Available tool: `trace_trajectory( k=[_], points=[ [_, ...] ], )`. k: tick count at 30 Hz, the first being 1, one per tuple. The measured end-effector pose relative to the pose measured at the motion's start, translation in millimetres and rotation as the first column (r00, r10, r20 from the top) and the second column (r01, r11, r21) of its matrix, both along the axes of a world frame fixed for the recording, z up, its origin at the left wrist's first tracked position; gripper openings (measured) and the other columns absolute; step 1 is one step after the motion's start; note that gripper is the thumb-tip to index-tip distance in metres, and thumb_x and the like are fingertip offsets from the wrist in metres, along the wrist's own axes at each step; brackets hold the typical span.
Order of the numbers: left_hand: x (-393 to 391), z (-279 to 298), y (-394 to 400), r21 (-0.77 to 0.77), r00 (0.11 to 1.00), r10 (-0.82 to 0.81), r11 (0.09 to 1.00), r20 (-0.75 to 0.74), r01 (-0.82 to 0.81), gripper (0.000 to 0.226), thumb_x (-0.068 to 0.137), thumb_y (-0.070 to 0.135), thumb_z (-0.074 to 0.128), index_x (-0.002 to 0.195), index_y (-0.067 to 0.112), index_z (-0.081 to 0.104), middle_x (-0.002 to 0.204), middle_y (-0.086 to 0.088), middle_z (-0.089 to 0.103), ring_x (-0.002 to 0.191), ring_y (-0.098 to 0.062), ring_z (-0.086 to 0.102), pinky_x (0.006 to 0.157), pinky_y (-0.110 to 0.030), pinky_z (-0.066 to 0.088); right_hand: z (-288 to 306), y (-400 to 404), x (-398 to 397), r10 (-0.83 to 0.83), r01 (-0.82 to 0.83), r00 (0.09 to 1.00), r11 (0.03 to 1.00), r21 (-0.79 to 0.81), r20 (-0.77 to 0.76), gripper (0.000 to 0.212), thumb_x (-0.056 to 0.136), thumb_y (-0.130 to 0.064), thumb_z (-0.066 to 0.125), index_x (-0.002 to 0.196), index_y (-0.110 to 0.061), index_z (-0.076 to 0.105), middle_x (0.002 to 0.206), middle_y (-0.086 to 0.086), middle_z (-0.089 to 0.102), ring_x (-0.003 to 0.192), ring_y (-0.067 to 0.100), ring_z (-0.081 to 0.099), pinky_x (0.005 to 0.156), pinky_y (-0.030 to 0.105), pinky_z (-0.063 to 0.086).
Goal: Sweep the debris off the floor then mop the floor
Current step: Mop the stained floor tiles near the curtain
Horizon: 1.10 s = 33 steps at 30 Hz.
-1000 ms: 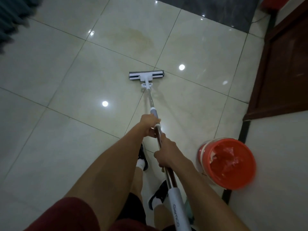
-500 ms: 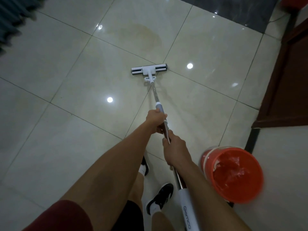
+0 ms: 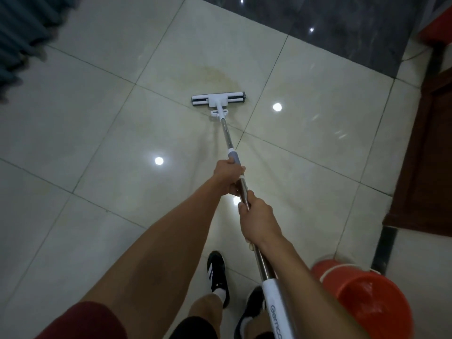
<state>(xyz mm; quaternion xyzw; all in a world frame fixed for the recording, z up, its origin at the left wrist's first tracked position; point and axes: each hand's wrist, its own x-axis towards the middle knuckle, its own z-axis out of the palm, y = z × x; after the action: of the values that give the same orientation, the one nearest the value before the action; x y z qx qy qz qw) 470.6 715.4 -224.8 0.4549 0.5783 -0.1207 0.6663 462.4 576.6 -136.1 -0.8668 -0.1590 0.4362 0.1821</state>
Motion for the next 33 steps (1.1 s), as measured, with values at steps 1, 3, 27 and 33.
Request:
trace_trajectory(
  k=[1, 3, 27, 33],
  points=[
    [7.9, 1.0, 15.2, 0.001, 1.0, -0.001, 1.0, 0.002, 0.001, 0.045, 0.097, 0.015, 0.068, 0.137, 0.004, 0.051, 0.111, -0.023, 0.065, 0.076, -0.033, 0.069, 0.04, -0.039, 0.055, -1.1, 14.9, 7.3, -0.01, 0.01, 1.0, 1.0, 0.002, -0.005, 0.035, 0.104, -0.032, 0.042, 0.136, -0.02, 0.047, 0.104, 0.007, 0.066, 0.085, 0.024, 0.067, 0.065, 0.028, 0.049],
    [23.4, 3.3, 41.5, -0.014, 1.0, 0.011, 1.0, 0.004, -0.011, 0.039, 0.097, 0.014, 0.067, 0.132, 0.001, 0.055, 0.102, -0.018, 0.064, 0.075, -0.031, 0.068, 0.042, -0.041, 0.055, 0.5, 42.3, 22.7, -0.006, 0.006, 1.0, 1.0, -0.005, -0.006, 0.035, 0.104, -0.032, 0.042, 0.136, -0.019, 0.048, 0.104, 0.008, 0.066, 0.086, 0.024, 0.067, 0.066, 0.028, 0.047],
    [265.5, -4.5, 416.1, 0.078, 0.994, 0.11, 0.991, 0.004, -0.11, 0.031, 0.095, 0.014, 0.069, 0.121, -0.001, 0.062, 0.089, -0.016, 0.063, 0.066, -0.028, 0.065, 0.04, -0.032, 0.051, -18.5, 426.8, 275.2, 0.002, 0.0, 0.996, 1.0, 0.019, -0.091, 0.037, 0.104, -0.028, 0.044, 0.141, -0.021, 0.041, 0.092, 0.009, 0.063, 0.069, 0.027, 0.07, 0.063, 0.045, 0.063],
    [278.9, -10.3, 478.6, 0.072, 0.996, 0.087, 0.994, 0.008, -0.088, 0.03, 0.096, 0.013, 0.067, 0.123, 0.003, 0.06, 0.091, -0.016, 0.063, 0.069, -0.03, 0.066, 0.048, -0.038, 0.055, -27.7, 485.5, 284.4, 0.025, -0.024, 0.998, 0.999, 0.031, -0.059, 0.038, 0.104, -0.027, 0.044, 0.141, -0.02, 0.043, 0.089, 0.007, 0.063, 0.068, 0.025, 0.069, 0.063, 0.044, 0.062]
  ],
)
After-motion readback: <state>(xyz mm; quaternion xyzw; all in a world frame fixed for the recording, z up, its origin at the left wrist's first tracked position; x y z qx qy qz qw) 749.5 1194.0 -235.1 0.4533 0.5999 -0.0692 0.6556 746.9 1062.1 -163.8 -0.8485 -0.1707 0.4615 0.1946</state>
